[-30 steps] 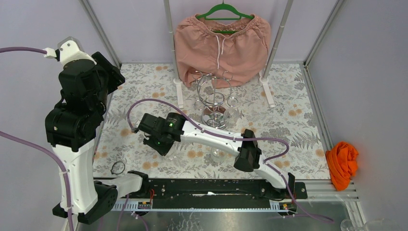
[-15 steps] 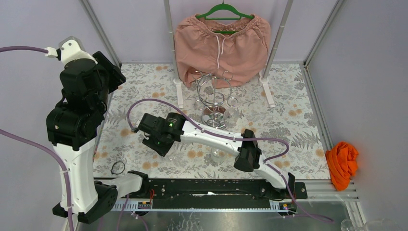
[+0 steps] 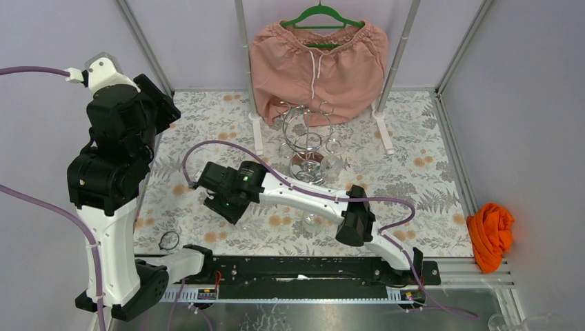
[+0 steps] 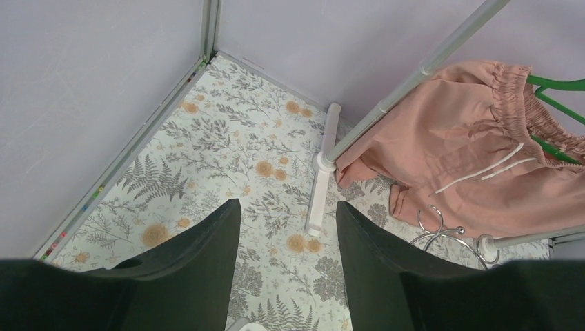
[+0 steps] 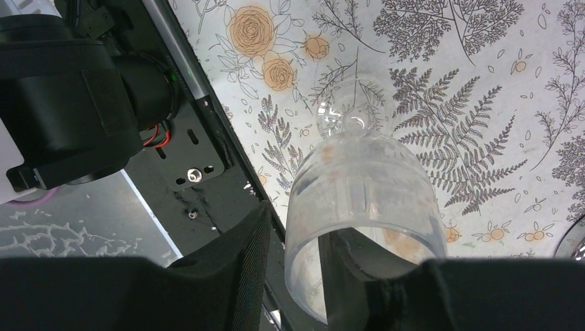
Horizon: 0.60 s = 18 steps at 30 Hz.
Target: Take the wine glass off the wine glass rack
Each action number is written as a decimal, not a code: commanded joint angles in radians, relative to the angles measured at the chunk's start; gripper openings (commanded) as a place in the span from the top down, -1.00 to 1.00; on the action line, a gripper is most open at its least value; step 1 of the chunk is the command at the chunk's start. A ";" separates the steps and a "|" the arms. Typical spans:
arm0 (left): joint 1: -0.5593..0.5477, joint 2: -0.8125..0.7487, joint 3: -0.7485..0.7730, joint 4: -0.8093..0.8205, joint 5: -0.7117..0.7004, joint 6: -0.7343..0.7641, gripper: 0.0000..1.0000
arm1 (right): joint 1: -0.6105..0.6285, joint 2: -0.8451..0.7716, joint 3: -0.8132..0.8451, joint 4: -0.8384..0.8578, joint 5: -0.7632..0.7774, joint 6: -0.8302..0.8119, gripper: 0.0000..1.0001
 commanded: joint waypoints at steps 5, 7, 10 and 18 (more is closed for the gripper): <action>-0.003 -0.020 -0.023 0.054 0.011 0.021 -0.22 | 0.007 -0.097 0.076 0.013 -0.002 0.023 0.22; -0.004 -0.022 -0.025 0.056 0.011 0.021 -0.22 | 0.007 -0.105 0.089 0.019 -0.006 0.027 0.21; -0.004 -0.023 -0.026 0.054 0.010 0.023 -0.22 | 0.007 -0.122 0.090 0.029 -0.002 0.032 0.20; -0.004 -0.021 -0.029 0.055 0.017 0.019 -0.22 | 0.007 -0.202 0.065 0.053 0.084 0.041 0.20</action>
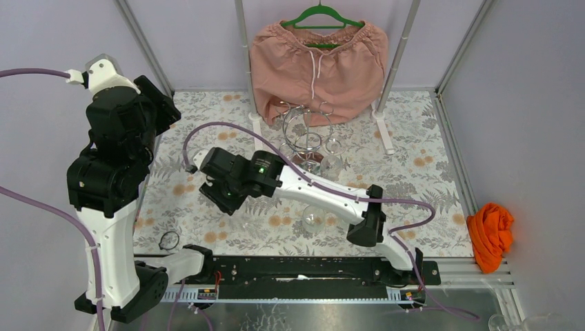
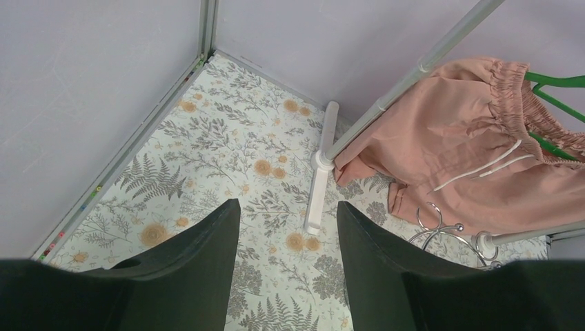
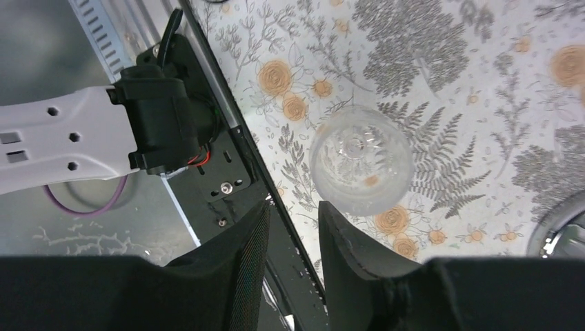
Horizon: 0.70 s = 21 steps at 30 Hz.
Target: Take the wine glass off the wine glass rack
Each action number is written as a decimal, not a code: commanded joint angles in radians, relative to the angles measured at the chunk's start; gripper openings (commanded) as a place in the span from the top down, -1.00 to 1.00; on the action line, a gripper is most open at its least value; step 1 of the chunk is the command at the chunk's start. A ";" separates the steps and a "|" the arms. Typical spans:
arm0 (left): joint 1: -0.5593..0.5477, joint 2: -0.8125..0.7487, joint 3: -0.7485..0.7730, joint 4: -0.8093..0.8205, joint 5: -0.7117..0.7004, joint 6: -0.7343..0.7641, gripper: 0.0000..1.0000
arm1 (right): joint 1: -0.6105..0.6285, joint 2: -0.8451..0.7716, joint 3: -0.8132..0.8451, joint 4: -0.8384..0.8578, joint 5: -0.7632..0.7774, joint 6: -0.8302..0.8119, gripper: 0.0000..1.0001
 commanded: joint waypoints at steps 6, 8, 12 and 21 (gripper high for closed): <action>-0.003 -0.002 -0.019 0.060 0.038 0.020 -0.22 | -0.002 -0.193 -0.019 0.049 0.235 0.001 0.20; -0.004 -0.003 -0.024 0.068 0.052 0.021 -0.22 | -0.006 -0.231 -0.053 0.063 0.300 0.007 0.20; -0.004 -0.004 -0.054 0.103 0.104 0.017 -0.22 | -0.066 -0.380 -0.232 0.140 0.412 0.050 0.20; -0.004 -0.002 -0.152 0.213 0.294 0.002 -0.22 | -0.340 -0.721 -0.610 0.290 0.390 0.115 0.20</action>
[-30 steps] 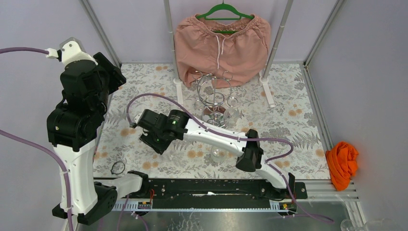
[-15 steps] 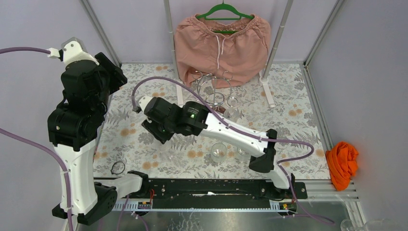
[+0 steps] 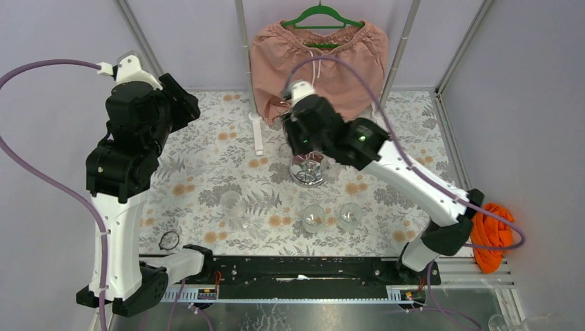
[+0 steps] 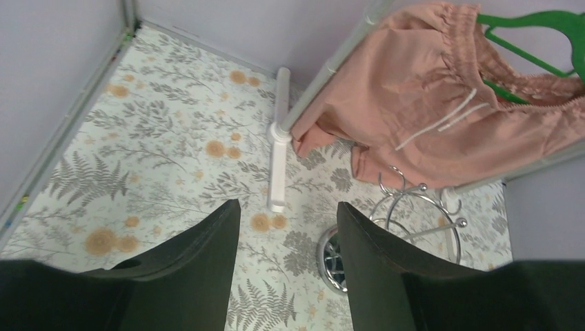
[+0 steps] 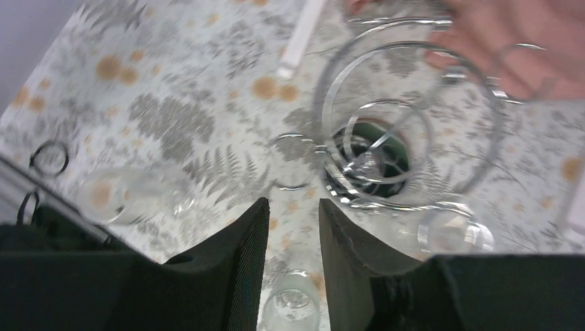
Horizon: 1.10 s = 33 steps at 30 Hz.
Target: Take the wine glass off the wine glass rack
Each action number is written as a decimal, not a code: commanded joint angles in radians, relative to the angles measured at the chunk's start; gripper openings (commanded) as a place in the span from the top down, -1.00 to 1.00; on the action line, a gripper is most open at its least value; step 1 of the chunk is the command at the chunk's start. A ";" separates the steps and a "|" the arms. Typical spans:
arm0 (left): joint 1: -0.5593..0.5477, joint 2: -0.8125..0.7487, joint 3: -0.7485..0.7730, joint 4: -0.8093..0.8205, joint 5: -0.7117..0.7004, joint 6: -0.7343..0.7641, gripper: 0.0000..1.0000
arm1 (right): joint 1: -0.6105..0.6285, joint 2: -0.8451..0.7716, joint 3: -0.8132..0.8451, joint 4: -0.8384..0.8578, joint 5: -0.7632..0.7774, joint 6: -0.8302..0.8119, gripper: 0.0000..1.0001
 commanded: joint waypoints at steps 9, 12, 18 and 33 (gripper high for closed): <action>-0.004 0.014 -0.075 0.173 0.236 -0.022 -0.22 | -0.364 -0.359 -0.337 0.171 -0.119 0.105 0.22; -0.004 0.014 -0.085 0.191 0.270 -0.031 -0.22 | -0.481 -0.421 -0.433 0.215 -0.258 0.146 0.23; -0.004 0.020 -0.087 0.195 0.286 -0.038 -0.22 | -0.573 -0.473 -0.559 0.281 -0.435 0.198 0.24; -0.004 0.014 -0.107 0.202 0.278 -0.040 -0.22 | -0.690 -0.487 -0.716 0.365 -0.587 0.238 0.24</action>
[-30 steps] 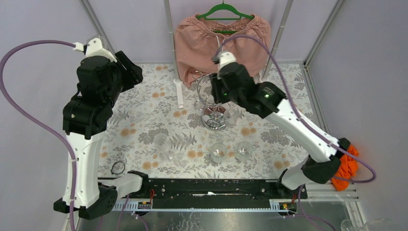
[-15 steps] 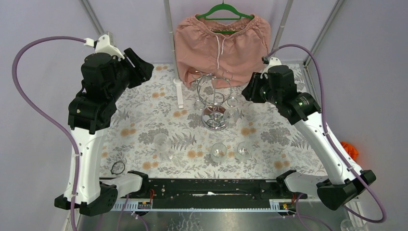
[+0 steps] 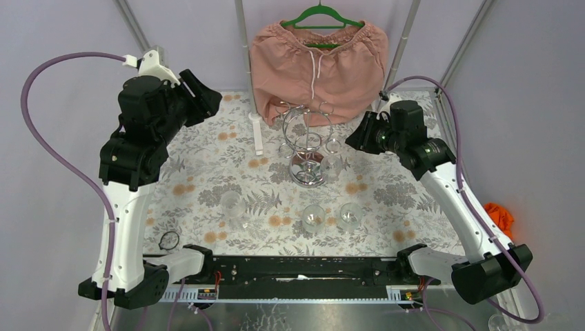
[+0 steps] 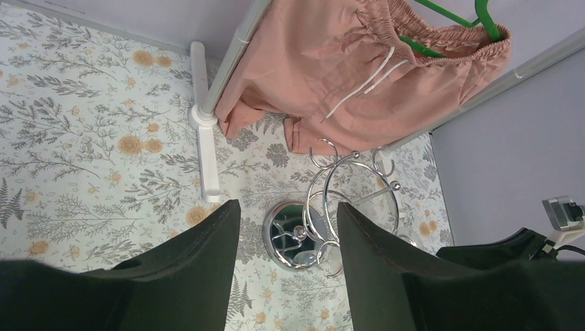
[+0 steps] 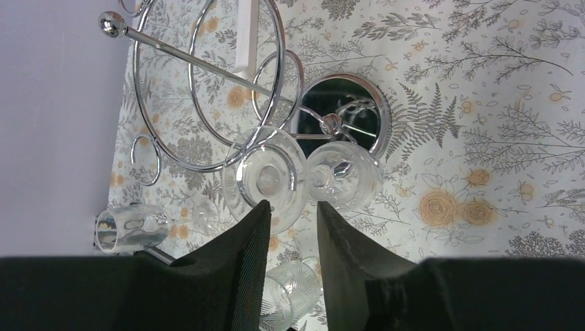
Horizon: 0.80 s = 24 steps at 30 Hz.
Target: Take the wine glass off the wine glass rack
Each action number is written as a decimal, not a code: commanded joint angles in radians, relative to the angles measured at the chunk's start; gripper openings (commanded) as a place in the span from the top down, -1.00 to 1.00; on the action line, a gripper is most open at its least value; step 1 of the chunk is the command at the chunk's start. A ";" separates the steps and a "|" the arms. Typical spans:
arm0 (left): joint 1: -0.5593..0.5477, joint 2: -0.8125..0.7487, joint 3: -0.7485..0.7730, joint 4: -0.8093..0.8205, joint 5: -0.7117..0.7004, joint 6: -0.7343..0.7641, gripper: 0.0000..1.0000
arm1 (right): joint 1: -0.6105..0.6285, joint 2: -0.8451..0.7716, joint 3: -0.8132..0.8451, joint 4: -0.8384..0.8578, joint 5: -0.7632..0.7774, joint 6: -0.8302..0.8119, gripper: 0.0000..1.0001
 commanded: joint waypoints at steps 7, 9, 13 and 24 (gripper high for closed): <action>-0.004 -0.005 -0.026 0.064 0.013 -0.009 -0.22 | -0.014 -0.010 -0.058 0.099 -0.102 0.031 0.23; -0.004 -0.006 -0.029 0.066 0.012 -0.007 -0.22 | -0.013 -0.007 -0.067 0.106 -0.106 0.032 0.23; -0.004 -0.010 -0.033 0.066 0.010 -0.007 -0.22 | -0.015 -0.004 -0.084 0.130 -0.124 0.042 0.21; -0.004 -0.014 -0.043 0.076 0.016 -0.010 -0.22 | -0.015 0.012 -0.168 0.247 -0.198 0.126 0.20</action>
